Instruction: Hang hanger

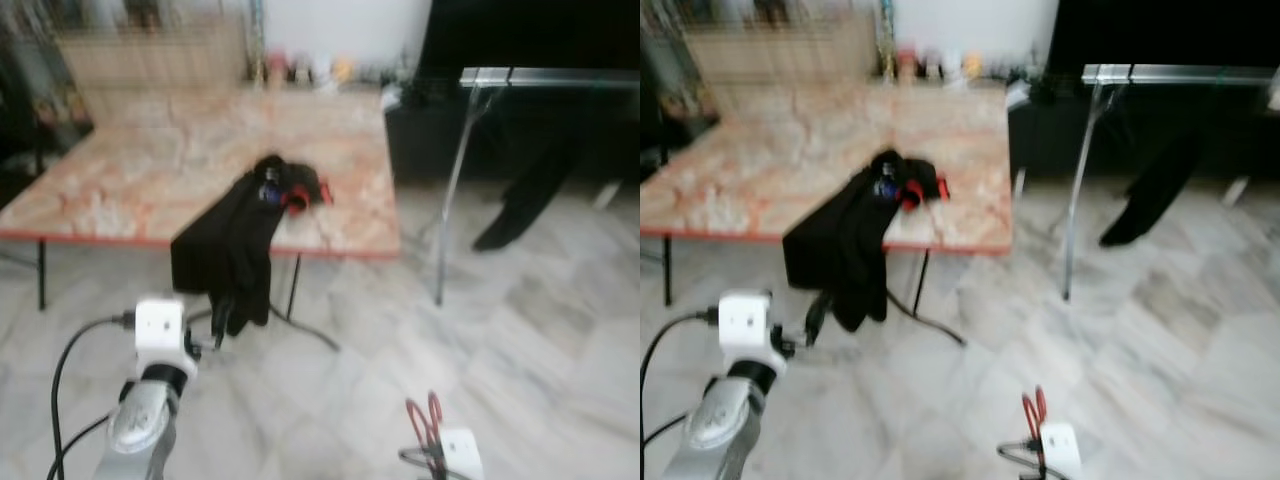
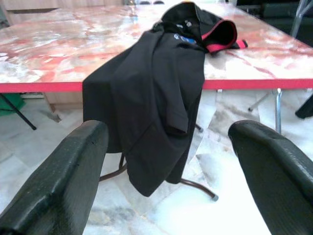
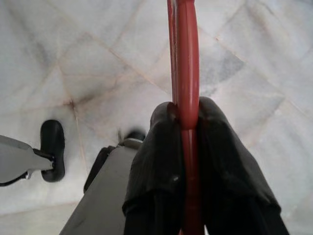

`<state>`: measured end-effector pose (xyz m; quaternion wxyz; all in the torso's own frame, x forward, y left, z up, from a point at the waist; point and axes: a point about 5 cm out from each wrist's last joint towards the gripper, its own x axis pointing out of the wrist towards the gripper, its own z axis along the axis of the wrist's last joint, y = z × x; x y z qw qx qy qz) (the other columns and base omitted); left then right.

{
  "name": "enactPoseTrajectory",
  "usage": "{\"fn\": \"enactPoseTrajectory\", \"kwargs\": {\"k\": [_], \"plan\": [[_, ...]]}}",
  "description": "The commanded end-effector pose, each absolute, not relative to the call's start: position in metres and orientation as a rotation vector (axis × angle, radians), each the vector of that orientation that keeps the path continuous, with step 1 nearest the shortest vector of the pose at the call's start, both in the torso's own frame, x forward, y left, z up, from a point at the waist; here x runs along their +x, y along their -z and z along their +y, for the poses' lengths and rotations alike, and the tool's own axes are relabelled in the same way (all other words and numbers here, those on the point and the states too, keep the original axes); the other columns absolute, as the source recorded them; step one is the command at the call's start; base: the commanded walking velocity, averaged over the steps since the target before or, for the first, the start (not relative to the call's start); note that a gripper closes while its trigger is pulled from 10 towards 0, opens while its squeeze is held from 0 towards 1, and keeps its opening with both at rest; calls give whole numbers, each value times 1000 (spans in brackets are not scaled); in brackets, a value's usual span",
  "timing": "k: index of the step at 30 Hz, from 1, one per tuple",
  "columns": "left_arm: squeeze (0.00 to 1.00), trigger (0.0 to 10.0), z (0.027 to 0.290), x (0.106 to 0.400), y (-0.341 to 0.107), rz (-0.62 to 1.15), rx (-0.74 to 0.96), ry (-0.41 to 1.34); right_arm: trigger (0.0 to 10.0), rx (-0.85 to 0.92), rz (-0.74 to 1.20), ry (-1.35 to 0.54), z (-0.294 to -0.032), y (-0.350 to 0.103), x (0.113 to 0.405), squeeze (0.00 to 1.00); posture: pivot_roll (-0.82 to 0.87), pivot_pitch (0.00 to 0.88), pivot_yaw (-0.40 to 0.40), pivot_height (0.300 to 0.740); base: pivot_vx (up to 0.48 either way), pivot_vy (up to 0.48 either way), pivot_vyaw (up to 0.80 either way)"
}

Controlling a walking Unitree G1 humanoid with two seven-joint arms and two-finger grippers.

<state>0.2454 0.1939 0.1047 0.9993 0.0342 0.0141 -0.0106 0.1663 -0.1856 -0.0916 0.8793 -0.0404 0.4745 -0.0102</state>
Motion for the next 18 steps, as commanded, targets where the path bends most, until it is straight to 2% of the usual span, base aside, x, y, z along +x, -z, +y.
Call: {"fn": "enactPoseTrajectory", "kwargs": {"k": [1, 6, 13, 18], "plan": [[0, 10000, 193, 248, -98, 63, 90, 13, 10000, -93, 970, 29, -190, 88, 174, 0, 97, 0, -29, 740, 0, 0, 0], [0, 10000, 204, 255, -75, 143, 89, -36, 10000, -99, 951, 42, -194, 84, 180, 0, 90, 0, -45, 740, 0, 0, 0], [0, 10000, 217, 259, -19, 390, 116, -37, 10000, -108, 927, 54, -197, 79, 191, 0, 43, 0, -55, 740, 0, 0, 0], [0, 10000, 208, 266, -7, 424, 149, 6, 10000, -101, 871, 58, -197, 73, 201, 0, 17, 0, -46, 740, 0, 0, 0]]}}
